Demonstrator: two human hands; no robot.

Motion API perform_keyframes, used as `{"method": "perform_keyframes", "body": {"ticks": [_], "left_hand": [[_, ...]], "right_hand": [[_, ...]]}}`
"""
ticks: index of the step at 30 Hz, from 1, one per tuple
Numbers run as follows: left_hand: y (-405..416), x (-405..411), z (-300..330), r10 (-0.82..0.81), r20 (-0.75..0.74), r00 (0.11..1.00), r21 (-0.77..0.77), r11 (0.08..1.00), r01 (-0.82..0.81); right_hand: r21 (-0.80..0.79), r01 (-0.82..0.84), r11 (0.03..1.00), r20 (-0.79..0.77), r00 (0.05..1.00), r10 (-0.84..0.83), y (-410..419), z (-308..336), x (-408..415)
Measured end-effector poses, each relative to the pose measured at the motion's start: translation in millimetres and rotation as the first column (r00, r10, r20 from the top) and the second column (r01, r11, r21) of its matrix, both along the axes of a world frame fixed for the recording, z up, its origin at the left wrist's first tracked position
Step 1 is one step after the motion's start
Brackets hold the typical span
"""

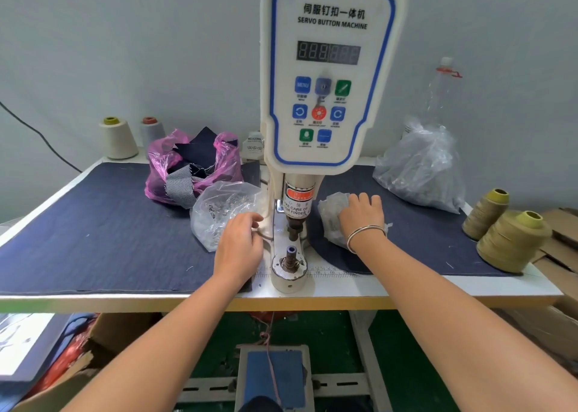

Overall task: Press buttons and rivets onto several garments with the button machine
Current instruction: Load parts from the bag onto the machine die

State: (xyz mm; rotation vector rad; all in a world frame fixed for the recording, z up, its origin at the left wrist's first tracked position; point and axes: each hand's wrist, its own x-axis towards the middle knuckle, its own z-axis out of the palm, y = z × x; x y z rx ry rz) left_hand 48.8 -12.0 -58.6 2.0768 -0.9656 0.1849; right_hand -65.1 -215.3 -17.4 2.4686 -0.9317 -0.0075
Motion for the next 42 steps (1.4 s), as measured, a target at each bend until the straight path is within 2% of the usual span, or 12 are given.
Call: {"method": "perform_keyframes", "body": {"ticks": [6, 12, 20, 26, 29, 30, 31, 32, 34, 36, 38, 42], "left_hand": [[4, -5, 2, 0.164, 0.205, 0.965, 0.045, 0.983, -0.176], [8, 8, -4, 0.244, 0.046, 0.969, 0.181, 0.952, -0.249], [8, 8, -8, 0.222, 0.081, 0.972, 0.224, 0.946, -0.235], [10, 8, -6, 0.223, 0.045, 0.974, 0.211, 0.951, -0.228], [9, 8, -5, 0.228, 0.028, 0.973, 0.209, 0.951, -0.229], [9, 8, -5, 0.229, 0.023, 0.973, 0.209, 0.951, -0.229], [9, 8, -5, 0.23, 0.019, 0.973, 0.208, 0.951, -0.229], [9, 8, -5, 0.23, 0.015, 0.973, 0.207, 0.951, -0.228], [10, 8, -5, 0.227, 0.008, 0.974, 0.202, 0.953, -0.224], [11, 8, -4, 0.222, 0.002, 0.975, 0.195, 0.956, -0.218], [11, 8, -4, 0.217, -0.009, 0.976, 0.191, 0.959, -0.211], [11, 9, -4, 0.213, -0.023, 0.977, 0.184, 0.961, -0.206]], "right_hand": [[0.006, -0.015, 1.0, 0.029, 0.999, 0.015, 1, 1, -1], [0.079, 0.035, 0.996, 0.104, 0.994, -0.044, 1, -2, -5], [0.304, 0.112, 0.946, 0.264, 0.944, -0.196, -2, 5, -9], [0.317, 0.061, 0.947, 0.516, 0.826, -0.226, 8, 18, -29], [0.268, -0.081, 0.96, 0.78, 0.603, -0.167, 25, 32, -40], [0.354, -0.193, 0.915, 0.829, 0.517, -0.212, 38, 39, -43], [0.493, -0.346, 0.798, 0.833, 0.453, -0.318, 53, 43, -45], [0.63, -0.486, 0.606, 0.776, 0.433, -0.459, 70, 45, -46], [0.78, -0.587, 0.217, 0.556, 0.49, -0.671, 98, 41, -46], [0.797, -0.603, -0.044, 0.361, 0.534, -0.765, 115, 33, -45], [0.727, -0.658, -0.198, 0.236, 0.51, -0.827, 121, 27, -44], [0.645, -0.703, -0.299, 0.102, 0.467, -0.878, 124, 24, -42]]}}
